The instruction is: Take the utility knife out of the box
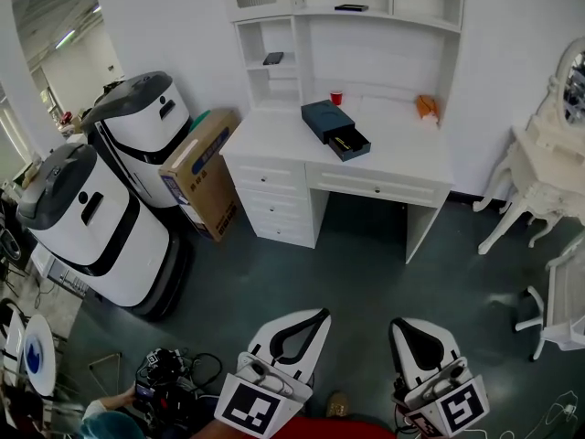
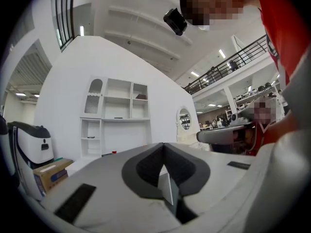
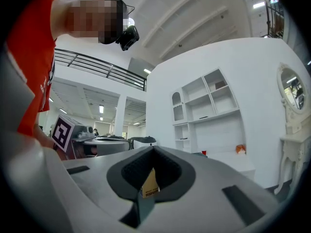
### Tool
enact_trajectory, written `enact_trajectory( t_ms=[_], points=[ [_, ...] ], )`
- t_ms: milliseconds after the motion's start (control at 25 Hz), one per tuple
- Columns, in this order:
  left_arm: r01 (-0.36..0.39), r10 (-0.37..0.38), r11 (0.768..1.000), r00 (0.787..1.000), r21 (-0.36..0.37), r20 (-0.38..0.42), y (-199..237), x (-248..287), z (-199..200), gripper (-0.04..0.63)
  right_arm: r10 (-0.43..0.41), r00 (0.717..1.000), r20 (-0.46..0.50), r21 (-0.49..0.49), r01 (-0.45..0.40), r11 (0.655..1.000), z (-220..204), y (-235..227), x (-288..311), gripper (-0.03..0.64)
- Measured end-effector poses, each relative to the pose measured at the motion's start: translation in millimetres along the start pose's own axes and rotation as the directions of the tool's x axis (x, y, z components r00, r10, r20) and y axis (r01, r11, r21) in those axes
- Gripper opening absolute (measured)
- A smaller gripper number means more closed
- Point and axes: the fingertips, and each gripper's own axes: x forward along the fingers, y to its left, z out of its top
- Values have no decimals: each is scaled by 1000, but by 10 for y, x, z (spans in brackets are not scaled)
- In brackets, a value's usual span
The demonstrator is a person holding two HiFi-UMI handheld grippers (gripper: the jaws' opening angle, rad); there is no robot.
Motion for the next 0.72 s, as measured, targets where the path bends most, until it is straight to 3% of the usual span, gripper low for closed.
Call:
enact_trajectory(
  t_ms=[440, 720],
  points=[
    [-81, 80, 996, 997, 45, 13, -6, 276, 156, 40, 74, 997, 24, -32, -74, 997, 69, -382, -33, 18],
    [-107, 107, 993, 994, 38, 14, 363, 560, 91, 40, 66, 997, 28, 5, -66, 998, 5, -608, 377, 18]
  ],
)
